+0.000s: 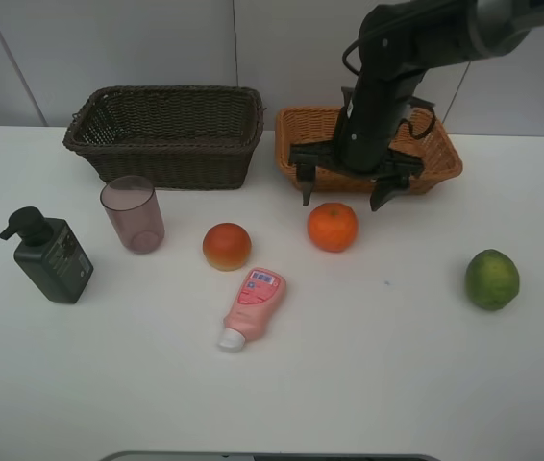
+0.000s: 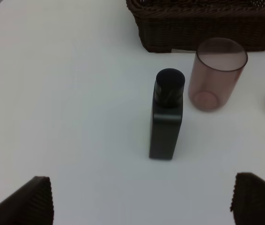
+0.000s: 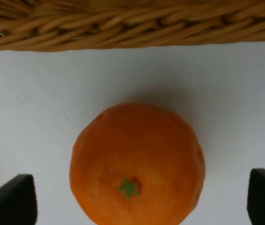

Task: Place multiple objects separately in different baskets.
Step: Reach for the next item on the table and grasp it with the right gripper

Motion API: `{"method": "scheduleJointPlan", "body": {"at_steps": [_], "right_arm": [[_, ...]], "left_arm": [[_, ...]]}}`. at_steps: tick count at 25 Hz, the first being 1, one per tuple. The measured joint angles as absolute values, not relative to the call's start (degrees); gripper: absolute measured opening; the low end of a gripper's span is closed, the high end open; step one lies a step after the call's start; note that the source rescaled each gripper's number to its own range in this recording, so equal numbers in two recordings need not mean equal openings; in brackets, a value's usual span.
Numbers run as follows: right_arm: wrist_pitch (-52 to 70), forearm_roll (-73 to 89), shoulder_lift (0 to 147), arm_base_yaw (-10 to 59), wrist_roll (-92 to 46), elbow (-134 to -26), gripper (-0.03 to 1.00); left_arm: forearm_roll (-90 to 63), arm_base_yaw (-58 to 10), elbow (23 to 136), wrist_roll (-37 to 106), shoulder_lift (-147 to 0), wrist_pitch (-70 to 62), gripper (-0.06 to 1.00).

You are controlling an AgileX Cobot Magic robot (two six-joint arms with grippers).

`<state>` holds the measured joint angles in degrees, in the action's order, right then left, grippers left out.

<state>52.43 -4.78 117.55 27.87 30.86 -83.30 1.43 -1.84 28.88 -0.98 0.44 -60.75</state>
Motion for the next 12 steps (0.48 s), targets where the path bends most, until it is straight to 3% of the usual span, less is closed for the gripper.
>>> {"method": "scheduleJointPlan", "body": {"at_steps": [12], "right_arm": [[49.48, -10.56, 118.80, 29.95, 39.95, -83.30, 1.00]], "left_arm": [[1.43, -1.84, 28.88, -0.98, 0.44, -60.75, 0.98]]}}
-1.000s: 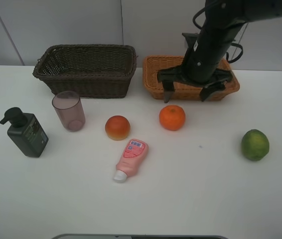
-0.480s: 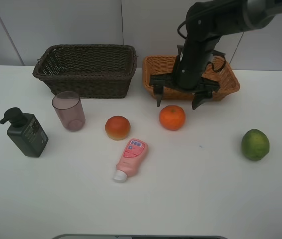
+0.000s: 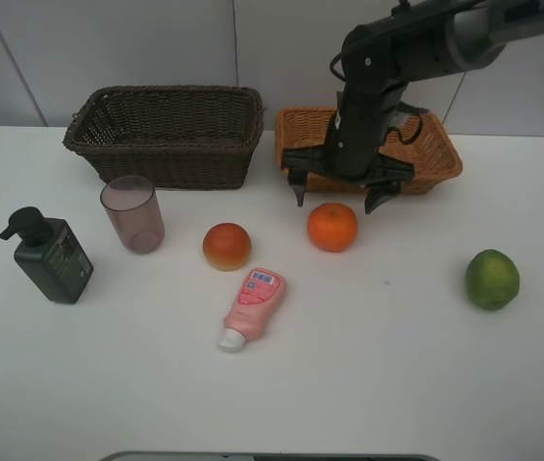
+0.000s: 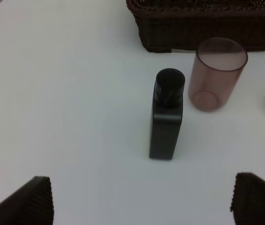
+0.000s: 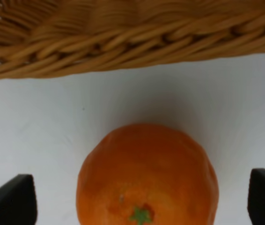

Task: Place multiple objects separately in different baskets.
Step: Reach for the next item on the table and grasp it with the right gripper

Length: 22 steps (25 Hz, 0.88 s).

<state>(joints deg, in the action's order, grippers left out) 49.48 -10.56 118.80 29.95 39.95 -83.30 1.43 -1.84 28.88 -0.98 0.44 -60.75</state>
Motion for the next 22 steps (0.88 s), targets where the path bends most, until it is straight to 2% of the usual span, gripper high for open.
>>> {"method": "scheduleJointPlan", "body": {"at_steps": [12, 22], "right_arm": [[41.82, -13.87, 118.80, 30.93, 45.70, -76.68, 1.00], [38.80, -14.22, 121.84, 30.93, 46.28, -76.29, 1.00]], "left_arm": [[1.43, -1.84, 28.88, -0.98, 0.44, -60.75, 0.98], [1.43, -1.84, 28.88, -0.98, 0.44, -60.75, 0.98]]}}
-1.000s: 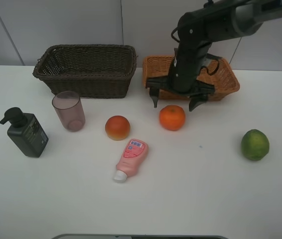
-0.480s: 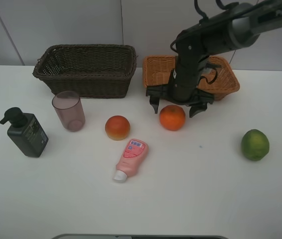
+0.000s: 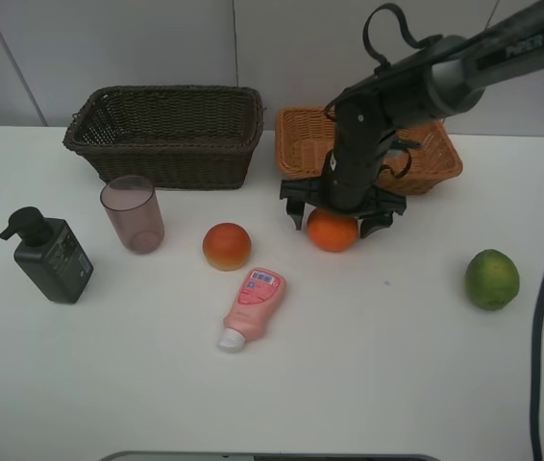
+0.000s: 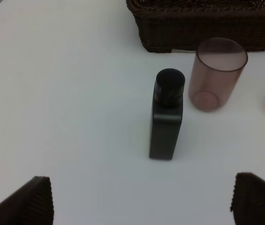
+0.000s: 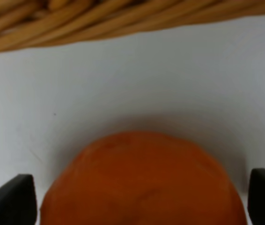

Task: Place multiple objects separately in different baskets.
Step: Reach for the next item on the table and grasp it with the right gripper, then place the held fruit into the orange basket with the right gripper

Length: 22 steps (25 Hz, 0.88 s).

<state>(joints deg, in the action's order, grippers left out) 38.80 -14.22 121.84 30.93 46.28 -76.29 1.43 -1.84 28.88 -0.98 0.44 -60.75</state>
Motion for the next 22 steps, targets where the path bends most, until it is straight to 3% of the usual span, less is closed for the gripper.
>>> {"method": "scheduleJointPlan", "body": {"at_steps": [4, 6, 7, 8, 9, 22], "right_arm": [[38.79, -14.16, 122.51, 30.93, 46.28, -76.18, 1.00], [39.12, -14.22, 122.83, 30.93, 46.28, -76.18, 0.93], [39.35, -14.22, 122.84, 30.93, 46.23, -76.18, 0.85], [39.56, -14.35, 122.91, 30.93, 46.09, -76.18, 0.71], [39.91, -14.66, 122.91, 30.93, 46.04, -76.18, 0.47], [40.03, -14.83, 122.91, 30.93, 46.04, -76.18, 0.45]], "left_arm": [[1.43, -1.84, 28.88, -0.98, 0.44, -60.75, 0.98], [1.43, -1.84, 28.88, -0.98, 0.44, -60.75, 0.98], [1.43, -1.84, 28.88, -0.98, 0.44, -60.75, 0.98], [1.43, -1.84, 28.88, -0.98, 0.44, -60.75, 0.98], [1.43, -1.84, 28.88, -0.98, 0.44, -60.75, 0.98], [1.43, -1.84, 28.88, -0.98, 0.44, -60.75, 0.98]]}}
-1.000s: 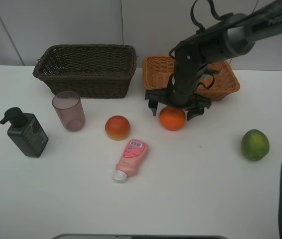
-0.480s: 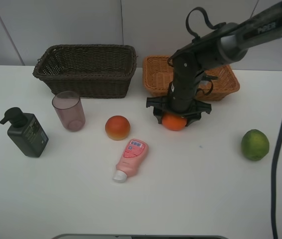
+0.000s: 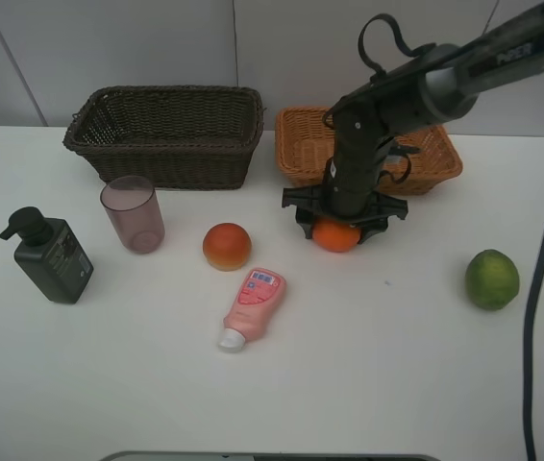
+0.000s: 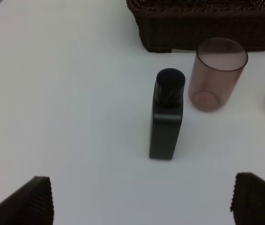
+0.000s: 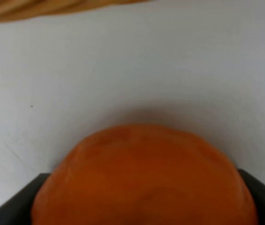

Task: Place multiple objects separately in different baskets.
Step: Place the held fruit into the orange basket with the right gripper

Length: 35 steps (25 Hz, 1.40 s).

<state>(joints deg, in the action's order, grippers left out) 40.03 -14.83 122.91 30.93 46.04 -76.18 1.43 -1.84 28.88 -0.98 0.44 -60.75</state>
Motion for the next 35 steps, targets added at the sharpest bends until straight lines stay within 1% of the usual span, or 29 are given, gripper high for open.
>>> {"method": "scheduleJointPlan", "body": {"at_steps": [15, 20, 27, 31, 35], "right_arm": [[41.82, -14.88, 121.80, 30.93, 45.02, -75.97, 0.45], [44.84, -14.19, 117.28, 30.93, 38.10, -75.97, 0.45], [49.21, -11.43, 109.50, 30.20, 24.19, -76.58, 0.45], [52.57, -9.28, 109.04, 27.62, 18.56, -80.71, 0.45], [53.81, -9.20, 109.04, 24.96, 16.73, -85.00, 0.45]], "left_arm": [[1.43, -1.84, 28.88, -0.98, 0.44, -60.75, 0.98], [1.43, -1.84, 28.88, -0.98, 0.44, -60.75, 0.98], [1.43, -1.84, 28.88, -0.98, 0.44, -60.75, 0.98], [1.43, -1.84, 28.88, -0.98, 0.44, -60.75, 0.98], [1.43, -1.84, 28.88, -0.98, 0.44, -60.75, 0.98]]}}
